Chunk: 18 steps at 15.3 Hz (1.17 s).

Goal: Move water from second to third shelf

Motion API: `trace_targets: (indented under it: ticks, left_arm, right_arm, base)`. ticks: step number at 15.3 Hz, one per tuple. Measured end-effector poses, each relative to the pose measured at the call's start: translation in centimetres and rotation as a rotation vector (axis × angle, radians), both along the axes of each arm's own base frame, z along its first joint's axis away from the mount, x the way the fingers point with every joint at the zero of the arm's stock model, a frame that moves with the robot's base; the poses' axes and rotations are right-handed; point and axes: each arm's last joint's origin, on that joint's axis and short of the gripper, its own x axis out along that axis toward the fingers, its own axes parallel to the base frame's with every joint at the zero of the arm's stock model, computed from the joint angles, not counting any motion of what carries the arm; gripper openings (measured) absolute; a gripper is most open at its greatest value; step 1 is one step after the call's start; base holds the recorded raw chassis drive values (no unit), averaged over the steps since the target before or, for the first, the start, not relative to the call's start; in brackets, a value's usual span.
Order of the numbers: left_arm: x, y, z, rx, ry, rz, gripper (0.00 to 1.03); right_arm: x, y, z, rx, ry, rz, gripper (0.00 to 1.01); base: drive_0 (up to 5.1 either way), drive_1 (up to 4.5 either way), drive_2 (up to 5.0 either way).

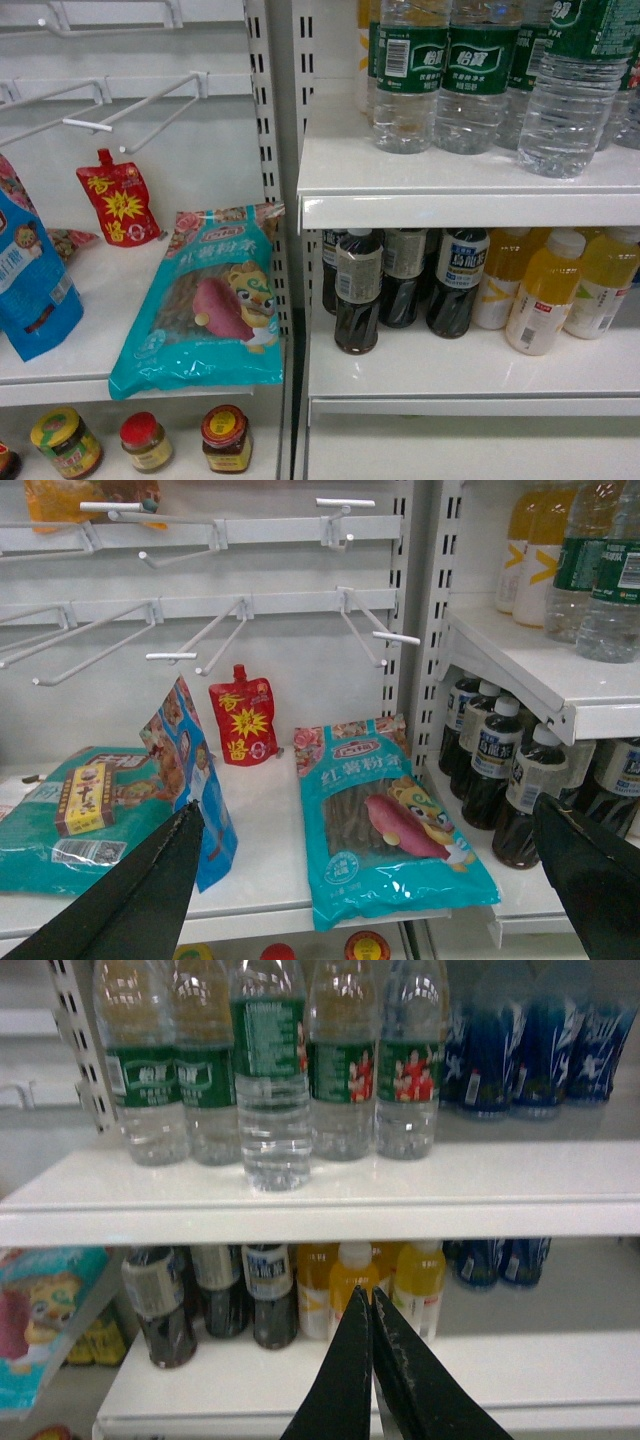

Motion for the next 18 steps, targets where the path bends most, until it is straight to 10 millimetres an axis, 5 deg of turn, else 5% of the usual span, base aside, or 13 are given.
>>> trace_targets:
  ticks: [14,15,18]
  left_arm:
    - [0.0,0.0,0.0,0.000,0.000,0.000,0.98]
    - [0.0,0.0,0.0,0.000,0.000,0.000,0.98]
    - [0.0,0.0,0.0,0.000,0.000,0.000,0.98]
  right_arm:
    - [-2.2,0.0,-0.9,0.000,-0.006,-0.001,0.02]
    - [-2.2,0.0,-0.8,-0.001,-0.007,0.000,0.07]
    - [-2.2,0.0,-0.8,-0.001,-0.007,-0.001,0.45]
  base:
    - [0.0,0.00,0.0]
    - [0.0,0.00,0.0]
    - [0.0,0.00,0.0]
